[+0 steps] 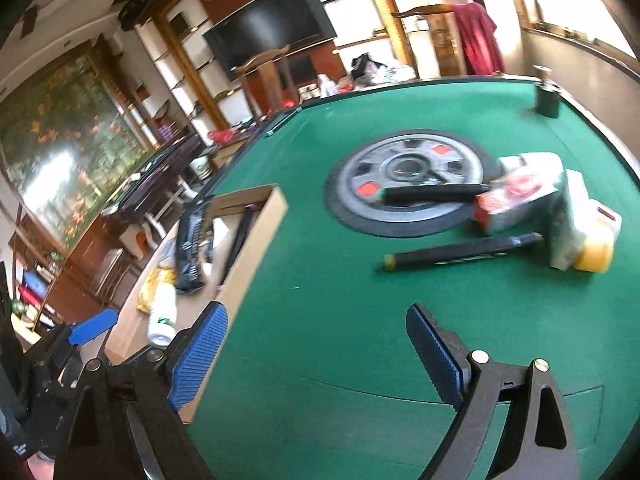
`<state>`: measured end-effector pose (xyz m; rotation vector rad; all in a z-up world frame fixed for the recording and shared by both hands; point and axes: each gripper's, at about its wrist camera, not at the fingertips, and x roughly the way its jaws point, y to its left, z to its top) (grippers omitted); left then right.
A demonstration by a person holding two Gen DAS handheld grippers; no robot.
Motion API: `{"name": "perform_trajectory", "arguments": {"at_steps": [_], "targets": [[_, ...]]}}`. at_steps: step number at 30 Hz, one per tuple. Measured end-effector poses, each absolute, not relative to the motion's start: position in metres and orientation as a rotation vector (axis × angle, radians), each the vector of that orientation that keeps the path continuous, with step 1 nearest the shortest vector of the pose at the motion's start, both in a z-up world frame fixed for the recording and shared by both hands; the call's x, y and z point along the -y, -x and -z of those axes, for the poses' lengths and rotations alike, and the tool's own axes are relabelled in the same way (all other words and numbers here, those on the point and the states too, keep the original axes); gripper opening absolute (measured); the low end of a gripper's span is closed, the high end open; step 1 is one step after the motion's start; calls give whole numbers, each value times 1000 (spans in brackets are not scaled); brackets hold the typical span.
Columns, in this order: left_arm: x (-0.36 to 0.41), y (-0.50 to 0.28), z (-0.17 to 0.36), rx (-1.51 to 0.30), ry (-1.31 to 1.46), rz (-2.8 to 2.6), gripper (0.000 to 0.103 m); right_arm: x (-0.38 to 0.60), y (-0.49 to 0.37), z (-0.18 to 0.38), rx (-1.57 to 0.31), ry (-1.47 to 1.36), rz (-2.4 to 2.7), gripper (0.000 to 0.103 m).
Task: Organize objects
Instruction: 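Move both grippers back over the items on the table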
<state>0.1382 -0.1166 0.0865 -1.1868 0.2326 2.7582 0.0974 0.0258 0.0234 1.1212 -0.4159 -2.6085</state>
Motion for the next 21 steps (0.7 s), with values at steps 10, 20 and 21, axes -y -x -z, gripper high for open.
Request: {"name": "perform_trajectory", "arguments": {"at_steps": [10, 20, 21], "targets": [[68, -132, -75, -385, 1220, -2692, 92, -82, -101, -22, 508, -1111, 2675, 94], [40, -102, -57, -393, 1285, -2579, 92, -146, -83, -35, 521, -1075, 2830, 94], [37, -97, -55, -380, 1292, -2559, 92, -156, -80, -36, 535, -1065, 2852, 94]]}}
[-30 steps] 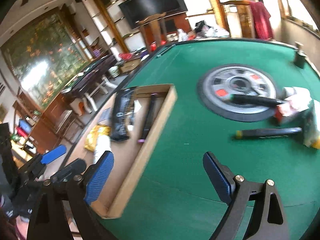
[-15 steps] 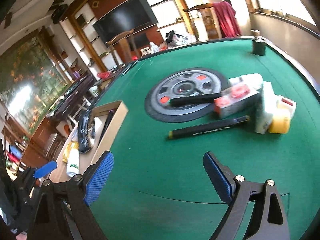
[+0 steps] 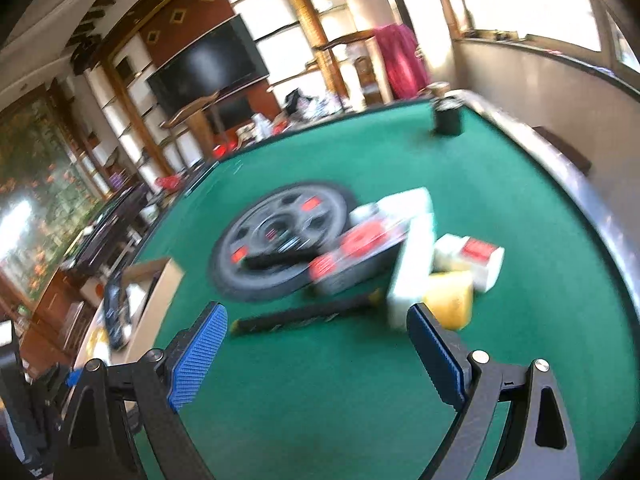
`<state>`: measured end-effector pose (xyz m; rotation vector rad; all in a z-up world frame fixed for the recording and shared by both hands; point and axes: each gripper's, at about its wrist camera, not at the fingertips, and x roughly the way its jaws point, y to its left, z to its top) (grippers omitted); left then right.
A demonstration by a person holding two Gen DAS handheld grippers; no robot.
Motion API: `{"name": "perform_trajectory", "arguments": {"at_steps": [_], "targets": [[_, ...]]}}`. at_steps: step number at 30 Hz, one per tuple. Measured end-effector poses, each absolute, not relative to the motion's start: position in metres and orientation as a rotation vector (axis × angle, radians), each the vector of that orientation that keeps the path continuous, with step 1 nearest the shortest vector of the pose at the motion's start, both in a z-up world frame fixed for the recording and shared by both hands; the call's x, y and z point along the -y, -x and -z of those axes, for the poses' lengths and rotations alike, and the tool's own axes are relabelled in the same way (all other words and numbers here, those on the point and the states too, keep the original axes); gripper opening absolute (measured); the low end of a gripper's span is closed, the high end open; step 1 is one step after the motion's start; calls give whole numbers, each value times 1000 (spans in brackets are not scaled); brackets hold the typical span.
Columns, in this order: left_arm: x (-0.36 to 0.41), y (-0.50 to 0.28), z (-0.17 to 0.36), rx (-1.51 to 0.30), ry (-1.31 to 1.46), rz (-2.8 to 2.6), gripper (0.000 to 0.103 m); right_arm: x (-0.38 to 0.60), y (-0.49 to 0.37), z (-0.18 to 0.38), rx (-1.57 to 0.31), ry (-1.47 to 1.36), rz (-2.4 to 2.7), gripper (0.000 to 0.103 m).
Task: Organize objects
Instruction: 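Move both grippers back over the items on the table, then grasp the black marker with the left gripper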
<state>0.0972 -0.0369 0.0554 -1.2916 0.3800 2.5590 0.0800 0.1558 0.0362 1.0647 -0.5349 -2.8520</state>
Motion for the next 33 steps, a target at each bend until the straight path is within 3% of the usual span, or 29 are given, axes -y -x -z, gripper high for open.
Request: {"name": "perform_trajectory", "arguments": {"at_steps": [5, 12, 19, 27, 28, 29, 30, 32, 33], "targets": [[18, -76, -50, -358, 1314, -2476, 92, -197, -70, -35, 652, -1034, 2922, 94], [-30, -54, -39, -469, 1273, -2416, 92, -229, -72, -15, 840, -1008, 2921, 94], [-86, -28, -34, -640, 1039, -2391, 92, -237, -80, -17, 866, -975, 2973, 94], [-114, -28, -12, -739, 998, -2325, 91, -240, -73, -11, 900, -1006, 2948, 94], [-112, -28, -13, -711, 1017, -2315, 87, -239, -72, -11, 896, -1010, 2945, 94], [-111, -27, -14, -696, 1033, -2309, 70, -239, -71, -10, 891, -1016, 2941, 94], [-108, -26, -15, -670, 1052, -2298, 42, -238, -70, -10, 885, -1023, 2936, 94], [-100, -23, -15, -628, 1113, -2303, 26, -236, -69, -9, 871, -1030, 2934, 94], [-95, -22, -16, -593, 1129, -2305, 23, -235, -69, -9, 866, -1031, 2936, 94]]}}
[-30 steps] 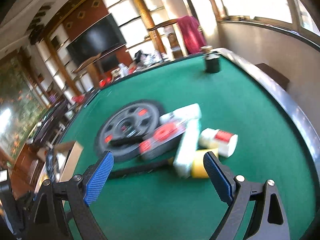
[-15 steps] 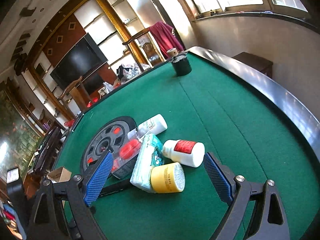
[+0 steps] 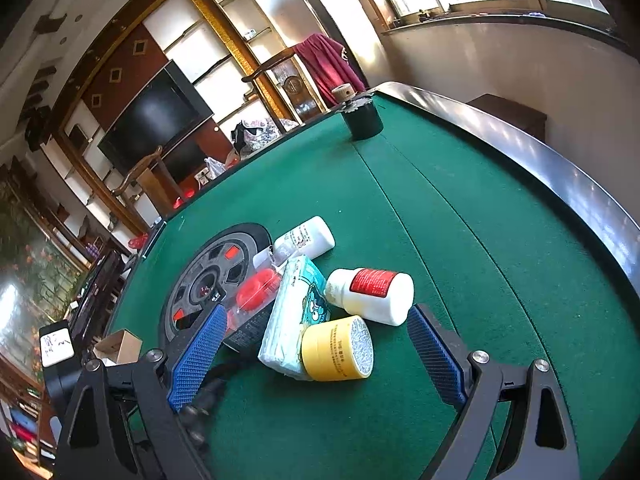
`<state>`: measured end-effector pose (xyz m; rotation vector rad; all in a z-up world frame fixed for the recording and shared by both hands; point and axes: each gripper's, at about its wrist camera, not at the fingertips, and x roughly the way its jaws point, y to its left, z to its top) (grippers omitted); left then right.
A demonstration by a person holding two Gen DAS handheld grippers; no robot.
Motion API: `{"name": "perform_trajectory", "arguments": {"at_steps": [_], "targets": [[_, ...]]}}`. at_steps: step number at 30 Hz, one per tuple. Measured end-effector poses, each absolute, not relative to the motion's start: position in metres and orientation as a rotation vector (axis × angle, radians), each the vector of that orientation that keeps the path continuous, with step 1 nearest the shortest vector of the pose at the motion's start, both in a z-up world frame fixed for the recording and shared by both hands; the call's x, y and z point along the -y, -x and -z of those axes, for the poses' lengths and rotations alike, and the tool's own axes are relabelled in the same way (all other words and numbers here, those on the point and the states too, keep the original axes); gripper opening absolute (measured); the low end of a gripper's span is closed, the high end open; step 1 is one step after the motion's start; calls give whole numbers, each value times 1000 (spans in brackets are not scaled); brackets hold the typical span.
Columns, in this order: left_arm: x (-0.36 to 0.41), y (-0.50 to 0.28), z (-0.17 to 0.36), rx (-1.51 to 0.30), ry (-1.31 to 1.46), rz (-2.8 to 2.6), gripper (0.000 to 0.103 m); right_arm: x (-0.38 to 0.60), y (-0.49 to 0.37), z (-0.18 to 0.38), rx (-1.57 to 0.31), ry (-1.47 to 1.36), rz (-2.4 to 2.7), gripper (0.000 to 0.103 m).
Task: Organize objects
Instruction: 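Grasp the black marker with the left gripper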
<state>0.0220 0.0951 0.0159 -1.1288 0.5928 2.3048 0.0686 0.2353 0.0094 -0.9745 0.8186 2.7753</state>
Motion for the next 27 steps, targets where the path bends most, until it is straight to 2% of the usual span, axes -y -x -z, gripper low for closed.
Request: {"name": "perform_trajectory", "arguments": {"at_steps": [2, 5, 7, 8, 9, 13, 14, 15, 16, 17, 18, 22, 27], "targets": [[-86, -21, -18, -514, 1165, -2294, 21, -235, -69, -10, -816, 971, -2779, 94], [-83, -23, -19, -489, 1176, -2285, 21, -236, -69, -9, -833, 975, -2773, 94], [-88, -22, -22, -512, 1142, -2281, 37, -236, -69, -7, -844, 981, -2769, 94], [-92, -21, -21, -519, 1140, -2277, 60, -237, -69, -7, -844, 982, -2766, 94], [-97, -19, -21, -523, 1134, -2279, 71, -237, -69, -7, -843, 981, -2764, 94], [-114, -17, -13, -572, 1130, -2260, 71, -237, -67, -6, -829, 982, -2766, 94], [-114, -18, -13, -548, 1119, -2272, 66, -237, -67, -6, -823, 981, -2766, 94], [-114, -18, -13, -514, 1126, -2266, 51, -237, -67, -6, -813, 983, -2764, 94], [-112, -16, -13, -480, 1142, -2255, 41, -237, -66, -5, -809, 987, -2762, 94], [-110, -16, -13, -454, 1160, -2254, 17, -237, -66, -5, -812, 991, -2759, 94], [-107, -17, -14, -441, 1182, -2256, 14, -237, -66, -4, -815, 993, -2756, 94], [-86, -29, -15, -375, 1215, -2246, 14, -241, -66, -2, -818, 994, -2735, 94], [-38, -56, -31, -174, 1234, -2249, 14, -244, -70, -4, -829, 946, -2744, 94]]}}
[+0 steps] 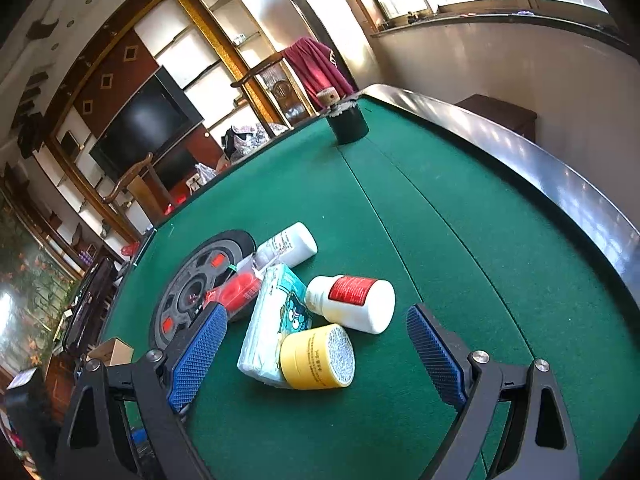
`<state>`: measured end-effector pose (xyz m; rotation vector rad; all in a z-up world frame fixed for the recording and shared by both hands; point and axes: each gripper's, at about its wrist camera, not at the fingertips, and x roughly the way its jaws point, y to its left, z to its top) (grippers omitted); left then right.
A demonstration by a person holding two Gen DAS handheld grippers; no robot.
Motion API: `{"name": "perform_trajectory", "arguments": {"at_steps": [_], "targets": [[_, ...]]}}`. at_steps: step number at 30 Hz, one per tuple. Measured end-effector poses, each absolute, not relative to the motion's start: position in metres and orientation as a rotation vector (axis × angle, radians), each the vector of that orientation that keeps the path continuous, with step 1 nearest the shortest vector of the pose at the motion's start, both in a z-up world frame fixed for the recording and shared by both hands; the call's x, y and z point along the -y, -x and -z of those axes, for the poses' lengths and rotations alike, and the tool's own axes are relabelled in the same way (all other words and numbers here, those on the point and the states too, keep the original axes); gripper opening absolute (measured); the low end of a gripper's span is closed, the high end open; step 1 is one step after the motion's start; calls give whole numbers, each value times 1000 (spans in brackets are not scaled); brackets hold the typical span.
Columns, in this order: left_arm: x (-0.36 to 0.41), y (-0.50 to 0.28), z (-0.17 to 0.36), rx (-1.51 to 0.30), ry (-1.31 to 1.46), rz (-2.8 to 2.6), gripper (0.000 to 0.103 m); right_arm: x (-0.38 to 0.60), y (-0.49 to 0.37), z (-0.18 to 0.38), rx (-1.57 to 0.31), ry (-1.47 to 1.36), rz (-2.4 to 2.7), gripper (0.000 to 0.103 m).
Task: Organize objects
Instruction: 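Grasp the black marker with the left gripper, then grasp the white diaper pack with the right gripper while the left gripper holds the marker, then carry the marker and diaper pack over the cardboard box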
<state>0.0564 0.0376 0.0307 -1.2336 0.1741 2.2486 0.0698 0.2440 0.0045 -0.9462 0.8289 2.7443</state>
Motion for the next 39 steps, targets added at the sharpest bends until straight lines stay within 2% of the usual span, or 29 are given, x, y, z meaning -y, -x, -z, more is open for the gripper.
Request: {"name": "perform_trajectory", "arguments": {"at_steps": [4, 9, 15, 16, 18, 20, 23, 24, 25, 26, 27, 32, 39], "targets": [[-4, -81, -47, -57, 1189, -2272, 14, -235, -71, -8, -781, 934, -2784, 94], [22, -101, -58, -36, 1144, -2309, 14, -220, -72, -14, -659, 955, -2774, 94], [55, -117, -63, 51, 1130, -2323, 14, -194, -62, -27, -421, 1006, -2774, 94], [60, -118, -63, 69, 1128, -2320, 14, -191, -55, -27, -380, 1031, -2754, 92], [66, -120, -62, 83, 1131, -2318, 14, -188, -44, -24, -337, 1085, -2720, 80], [71, -122, -60, 92, 1132, -2313, 14, -188, -30, -17, -336, 1171, -2680, 57], [78, -123, -57, 101, 1133, -2314, 14, -193, -15, -4, -372, 1270, -2629, 43], [80, -123, -56, 109, 1134, -2312, 14, -194, -11, 1, -384, 1286, -2612, 41], [82, -122, -56, 114, 1135, -2312, 14, -196, -8, 4, -400, 1303, -2598, 36], [84, -122, -55, 119, 1135, -2314, 14, -198, -6, 7, -421, 1315, -2589, 27], [86, -122, -55, 125, 1135, -2315, 14, -199, -6, 9, -444, 1319, -2582, 23], [94, -122, -52, 144, 1136, -2321, 14, -202, -16, 6, -521, 1314, -2587, 15], [106, -125, -50, 174, 1132, -2332, 14, -185, -46, -7, -574, 1309, -2656, 14]]}}
